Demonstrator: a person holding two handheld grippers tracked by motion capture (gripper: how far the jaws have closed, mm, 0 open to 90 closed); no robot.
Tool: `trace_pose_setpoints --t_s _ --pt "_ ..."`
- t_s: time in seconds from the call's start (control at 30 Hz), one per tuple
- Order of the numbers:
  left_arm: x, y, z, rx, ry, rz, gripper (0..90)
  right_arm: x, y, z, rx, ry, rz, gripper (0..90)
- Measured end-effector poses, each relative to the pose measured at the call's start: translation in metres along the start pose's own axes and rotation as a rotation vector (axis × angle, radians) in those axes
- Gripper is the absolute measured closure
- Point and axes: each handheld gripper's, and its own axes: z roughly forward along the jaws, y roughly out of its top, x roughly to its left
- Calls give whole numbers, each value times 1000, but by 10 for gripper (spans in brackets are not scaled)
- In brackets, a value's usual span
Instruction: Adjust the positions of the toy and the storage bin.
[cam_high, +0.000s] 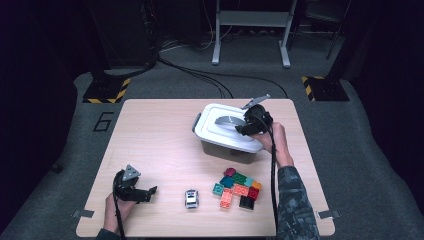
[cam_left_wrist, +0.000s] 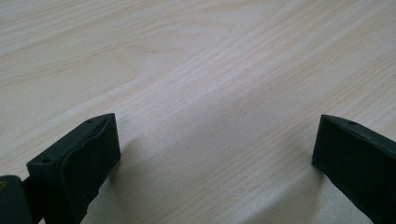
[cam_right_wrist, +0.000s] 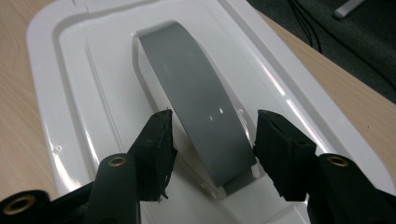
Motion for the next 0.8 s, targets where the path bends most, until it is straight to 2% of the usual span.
trace_pose_setpoints --t_s 0.07,0.1,0.13,0.17,0.2,0.27,0.33,0.43,0.47,0.57,0.8 --pt "0 0 0 1 -1 1 7 1 7 2 -14 14 -31 457" --pt "0 0 0 1 -1 1 7 1 7 2 -14 14 -31 457" --pt "0 0 0 0 -1 0 7 1 12 7 -5 36 -52 485" --pt "0 0 0 -2 0 0 8 1 14 8 0 25 -56 519" --pt "0 0 0 -6 3 -2 8 1 16 10 5 36 -59 548" --pt "0 0 0 -5 2 -1 8 3 17 10 5 38 -60 556" --pt "0 0 1 -13 5 -3 8 6 20 11 20 23 -90 579" --pt "-1 -1 1 -18 8 -4 8 9 21 10 30 8 -91 609" --pt "-1 -1 1 -19 9 -3 8 12 21 11 31 0 -70 619" --pt "-1 -1 1 -16 8 -5 8 13 22 11 32 -15 -81 638" --pt "-1 -1 1 -15 7 -6 9 17 24 11 40 -28 -38 652"
